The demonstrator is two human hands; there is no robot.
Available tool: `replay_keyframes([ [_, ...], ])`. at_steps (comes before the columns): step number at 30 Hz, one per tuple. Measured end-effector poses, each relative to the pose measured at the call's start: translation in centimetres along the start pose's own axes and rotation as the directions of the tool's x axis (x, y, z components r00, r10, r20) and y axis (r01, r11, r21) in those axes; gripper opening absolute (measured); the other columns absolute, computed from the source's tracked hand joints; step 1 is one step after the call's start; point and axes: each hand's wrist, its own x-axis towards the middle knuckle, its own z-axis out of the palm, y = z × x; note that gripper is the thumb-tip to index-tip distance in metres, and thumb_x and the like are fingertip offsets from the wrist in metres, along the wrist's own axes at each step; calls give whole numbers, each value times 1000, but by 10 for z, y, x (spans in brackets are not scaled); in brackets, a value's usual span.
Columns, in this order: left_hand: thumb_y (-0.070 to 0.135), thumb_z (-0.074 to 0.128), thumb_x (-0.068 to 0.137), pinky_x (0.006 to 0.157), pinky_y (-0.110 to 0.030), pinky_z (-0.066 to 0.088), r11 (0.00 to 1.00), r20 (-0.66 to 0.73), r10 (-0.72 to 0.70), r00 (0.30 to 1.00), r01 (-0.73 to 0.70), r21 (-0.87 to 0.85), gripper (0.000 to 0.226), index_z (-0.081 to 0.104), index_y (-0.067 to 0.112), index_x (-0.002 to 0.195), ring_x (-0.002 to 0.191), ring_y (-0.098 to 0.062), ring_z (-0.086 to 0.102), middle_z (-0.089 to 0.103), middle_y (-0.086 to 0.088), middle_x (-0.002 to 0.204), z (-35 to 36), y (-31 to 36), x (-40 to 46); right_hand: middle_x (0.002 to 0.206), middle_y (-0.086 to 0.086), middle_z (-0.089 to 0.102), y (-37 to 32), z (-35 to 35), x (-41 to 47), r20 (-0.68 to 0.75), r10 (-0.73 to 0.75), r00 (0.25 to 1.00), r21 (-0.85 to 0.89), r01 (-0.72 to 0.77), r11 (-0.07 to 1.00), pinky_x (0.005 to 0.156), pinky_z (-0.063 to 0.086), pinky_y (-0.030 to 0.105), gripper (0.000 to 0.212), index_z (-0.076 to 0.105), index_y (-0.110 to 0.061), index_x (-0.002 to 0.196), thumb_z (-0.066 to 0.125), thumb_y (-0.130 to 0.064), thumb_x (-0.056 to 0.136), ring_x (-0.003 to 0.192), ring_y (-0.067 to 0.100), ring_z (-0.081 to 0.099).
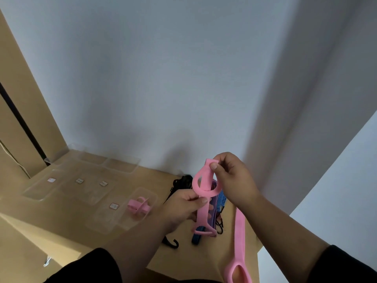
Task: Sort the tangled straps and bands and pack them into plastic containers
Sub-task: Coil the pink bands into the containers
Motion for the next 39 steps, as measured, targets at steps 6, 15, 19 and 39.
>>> replay_keyframes([
  [6,16,55,102,85,-46,60,988,-39,-121,992,117,-104,20,69,4,110,91,-33,73,76,-16,99,14,3,-6,92,-13,63,13,2,-2,48,-113,992,-127,118,985,66,43,8,10,64,-22,89,62,-17,97,85,-3,55],
  [15,29,56,100,81,-42,59,893,-35,-350,936,322,-313,34,64,5,123,103,-30,72,73,-18,111,11,-2,7,100,-23,54,42,5,-10,270,-338,902,-234,402,886,86,34,6,13,72,-27,98,63,-25,90,104,0,48],
  [19,19,49,93,96,-50,52,868,53,-279,959,275,-414,32,70,6,114,97,-33,70,72,-19,109,5,2,8,104,-20,53,57,3,-15,317,-376,871,-284,465,839,89,34,4,18,72,-21,101,61,-26,88,103,0,47],
  [39,2,60,94,60,-34,62,801,-181,-377,908,222,-556,18,66,-5,110,74,-27,74,74,-23,94,-12,1,18,134,-4,59,75,-10,-40,505,-459,731,-324,653,685,105,40,29,54,66,-19,126,65,-2,75,123,16,54],
])
